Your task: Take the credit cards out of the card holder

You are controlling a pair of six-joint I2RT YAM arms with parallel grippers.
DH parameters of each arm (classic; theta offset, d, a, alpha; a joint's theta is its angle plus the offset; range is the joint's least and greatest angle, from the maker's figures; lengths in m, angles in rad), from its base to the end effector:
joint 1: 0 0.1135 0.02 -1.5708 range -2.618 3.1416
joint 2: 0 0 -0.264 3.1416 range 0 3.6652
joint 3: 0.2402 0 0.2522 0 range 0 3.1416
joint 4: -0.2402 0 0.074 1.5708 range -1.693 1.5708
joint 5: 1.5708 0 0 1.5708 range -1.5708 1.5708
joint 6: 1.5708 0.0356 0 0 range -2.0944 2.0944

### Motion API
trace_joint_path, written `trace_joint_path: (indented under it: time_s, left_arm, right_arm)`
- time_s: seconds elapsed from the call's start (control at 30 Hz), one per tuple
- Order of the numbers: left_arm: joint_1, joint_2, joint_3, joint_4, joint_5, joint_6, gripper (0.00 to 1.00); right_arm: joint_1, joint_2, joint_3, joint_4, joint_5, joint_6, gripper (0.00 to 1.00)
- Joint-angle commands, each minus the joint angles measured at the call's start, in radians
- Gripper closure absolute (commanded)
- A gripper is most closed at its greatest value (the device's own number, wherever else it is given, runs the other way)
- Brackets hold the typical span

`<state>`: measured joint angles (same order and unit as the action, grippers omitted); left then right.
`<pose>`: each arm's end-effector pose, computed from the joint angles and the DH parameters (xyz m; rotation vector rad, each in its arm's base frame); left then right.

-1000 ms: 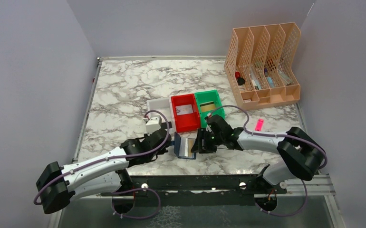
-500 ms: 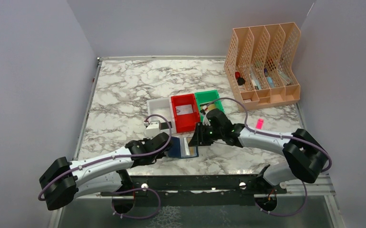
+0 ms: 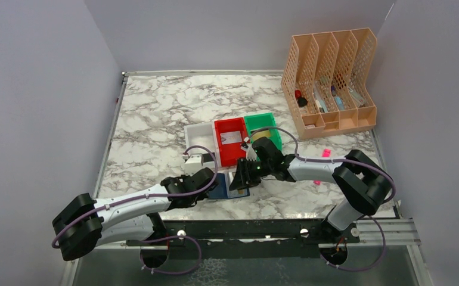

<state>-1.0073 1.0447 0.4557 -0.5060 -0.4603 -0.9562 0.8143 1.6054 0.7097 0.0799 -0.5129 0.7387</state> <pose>0.1057 -0.1378 0.1615 -0.0780 2.4998 -0.1784 0.1939 0.2309 0.1471 -0.3790 2.6626 1.2437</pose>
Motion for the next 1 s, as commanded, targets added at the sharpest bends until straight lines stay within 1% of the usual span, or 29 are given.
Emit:
trace_joint_path:
  time_s: [0.0,0.23,0.33,0.43,0.53,0.6,0.67,0.73,0.8,0.9,0.97]
  left_arm:
    - [0.004,-0.005,-0.003,0.061,0.019,0.033,1.0]
    - [0.003,0.008,-0.001,0.083,0.024,0.038,1.0]
    - [0.003,0.007,-0.002,0.088,0.023,0.04,1.0]
    - [0.003,0.004,0.001,0.09,0.02,0.042,1.0]
    - [0.004,-0.003,0.001,0.091,0.016,0.042,1.0]
    - [0.004,-0.012,0.0,0.09,0.015,0.04,1.0]
    - [0.004,-0.024,-0.003,0.089,0.013,0.039,0.98]
    - [0.004,-0.038,-0.005,0.089,0.015,0.039,0.95]
    - [0.004,-0.047,-0.002,0.085,0.016,0.039,0.88]
    - [0.004,-0.064,0.018,0.071,0.013,0.04,0.74]
    - [0.004,-0.078,0.041,0.046,0.002,0.042,0.62]
  right_arm:
    - [0.002,0.014,0.009,0.109,-0.135,-0.009,0.54]
    - [0.01,0.076,0.068,0.12,-0.187,-0.016,0.5]
    - [0.028,0.1,0.094,0.112,-0.186,-0.022,0.49]
    - [0.052,0.131,0.124,0.092,-0.154,-0.029,0.49]
    - [0.063,0.17,0.155,0.021,-0.074,-0.048,0.49]
    - [0.07,0.188,0.157,0.009,-0.042,-0.056,0.49]
    - [0.073,0.202,0.155,0.005,-0.017,-0.058,0.5]
    - [0.085,0.216,0.168,-0.028,0.012,-0.079,0.5]
    - [0.095,0.23,0.174,-0.059,0.052,-0.088,0.5]
    - [0.104,0.254,0.172,-0.083,0.089,-0.082,0.52]
    - [0.111,0.262,0.168,-0.091,0.117,-0.083,0.52]
